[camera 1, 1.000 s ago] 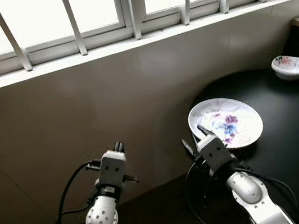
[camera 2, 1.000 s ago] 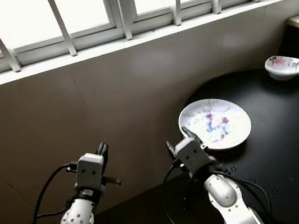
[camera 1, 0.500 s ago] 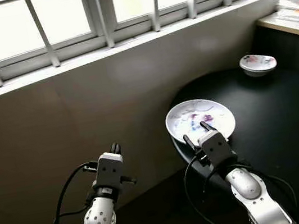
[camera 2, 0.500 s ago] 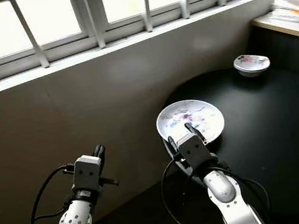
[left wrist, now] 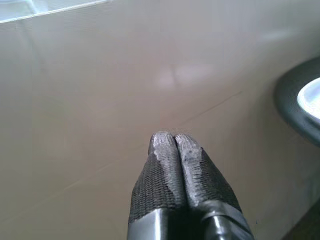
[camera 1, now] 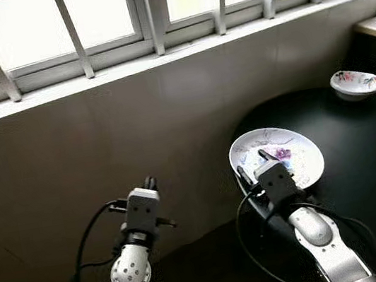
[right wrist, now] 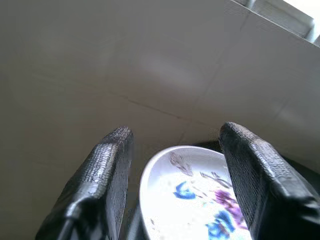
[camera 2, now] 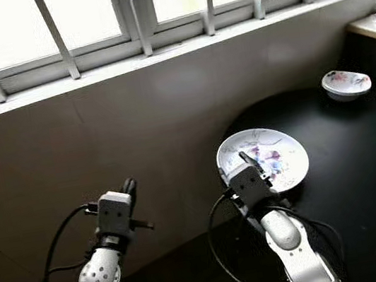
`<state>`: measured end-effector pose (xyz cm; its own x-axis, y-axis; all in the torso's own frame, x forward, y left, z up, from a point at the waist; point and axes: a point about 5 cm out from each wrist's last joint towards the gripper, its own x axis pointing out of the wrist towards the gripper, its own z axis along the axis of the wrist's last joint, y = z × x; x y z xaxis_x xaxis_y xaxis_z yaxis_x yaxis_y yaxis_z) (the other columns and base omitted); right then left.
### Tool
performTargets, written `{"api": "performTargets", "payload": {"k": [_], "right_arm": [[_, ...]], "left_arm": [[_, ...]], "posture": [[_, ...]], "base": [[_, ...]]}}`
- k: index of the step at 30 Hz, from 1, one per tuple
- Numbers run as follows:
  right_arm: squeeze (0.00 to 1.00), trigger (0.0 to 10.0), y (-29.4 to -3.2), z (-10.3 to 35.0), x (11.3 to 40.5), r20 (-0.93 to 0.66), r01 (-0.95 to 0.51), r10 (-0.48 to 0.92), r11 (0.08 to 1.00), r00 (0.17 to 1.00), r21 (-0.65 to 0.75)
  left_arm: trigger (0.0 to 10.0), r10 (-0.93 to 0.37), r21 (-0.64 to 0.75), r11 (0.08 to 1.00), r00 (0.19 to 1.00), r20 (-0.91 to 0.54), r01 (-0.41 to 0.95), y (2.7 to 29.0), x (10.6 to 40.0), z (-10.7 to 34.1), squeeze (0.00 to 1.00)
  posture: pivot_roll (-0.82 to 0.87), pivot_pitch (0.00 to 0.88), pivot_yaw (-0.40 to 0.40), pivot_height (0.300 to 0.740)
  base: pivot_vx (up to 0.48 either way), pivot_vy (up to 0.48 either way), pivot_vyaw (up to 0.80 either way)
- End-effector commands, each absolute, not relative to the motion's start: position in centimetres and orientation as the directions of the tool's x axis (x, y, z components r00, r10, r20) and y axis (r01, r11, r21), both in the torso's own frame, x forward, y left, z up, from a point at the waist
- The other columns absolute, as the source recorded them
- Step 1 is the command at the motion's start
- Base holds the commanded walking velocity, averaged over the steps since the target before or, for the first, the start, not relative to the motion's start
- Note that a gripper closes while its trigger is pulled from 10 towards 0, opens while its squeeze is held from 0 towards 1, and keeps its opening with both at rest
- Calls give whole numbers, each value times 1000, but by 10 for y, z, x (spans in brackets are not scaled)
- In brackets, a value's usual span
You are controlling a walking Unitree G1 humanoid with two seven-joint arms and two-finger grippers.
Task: Kitchen organization
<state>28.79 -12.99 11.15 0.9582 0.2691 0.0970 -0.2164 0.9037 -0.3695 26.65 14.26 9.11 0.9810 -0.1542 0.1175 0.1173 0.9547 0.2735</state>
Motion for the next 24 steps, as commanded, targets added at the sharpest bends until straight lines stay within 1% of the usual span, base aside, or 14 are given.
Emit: {"api": "performTargets", "payload": {"k": [1,3,5,8,12,18,22,24], "right_arm": [[0,10000,-133,111,288,88,-215,261,909,961,-357],[0,10000,-133,110,288,83,-212,256,911,963,-354],[0,10000,-135,110,290,79,-201,240,920,967,-338],[0,10000,-136,111,291,86,-181,226,914,970,-362],[0,10000,-136,110,291,84,-177,224,908,971,-380],[0,10000,-136,110,291,83,-183,232,905,969,-384],[0,10000,-137,108,292,71,-173,212,915,975,-364],[0,10000,-139,107,293,59,-165,197,925,979,-342]], "left_arm": [[10000,-161,273,954,980,119,124,141,268,92,0],[10000,-161,273,954,980,119,124,141,268,92,0],[10000,-161,273,954,980,120,123,141,268,92,0],[10000,-161,273,954,980,120,123,141,268,92,0],[10000,-160,273,954,980,120,122,141,268,92,0],[10000,-159,273,954,980,120,121,141,268,92,0],[10000,-161,273,954,980,120,124,141,268,92,0],[10000,-162,273,954,979,120,124,141,268,92,0]], "posture": [[-92,0,31,740],[-92,0,31,740],[-91,0,31,740],[-90,0,31,740],[-89,0,30,740],[-91,0,30,740],[-91,0,32,740],[-91,0,32,740]], "base": [[319,0,0],[319,0,0],[0,0,-800],[107,0,-675],[248,0,0],[0,0,0],[333,0,0],[165,0,-800]]}}
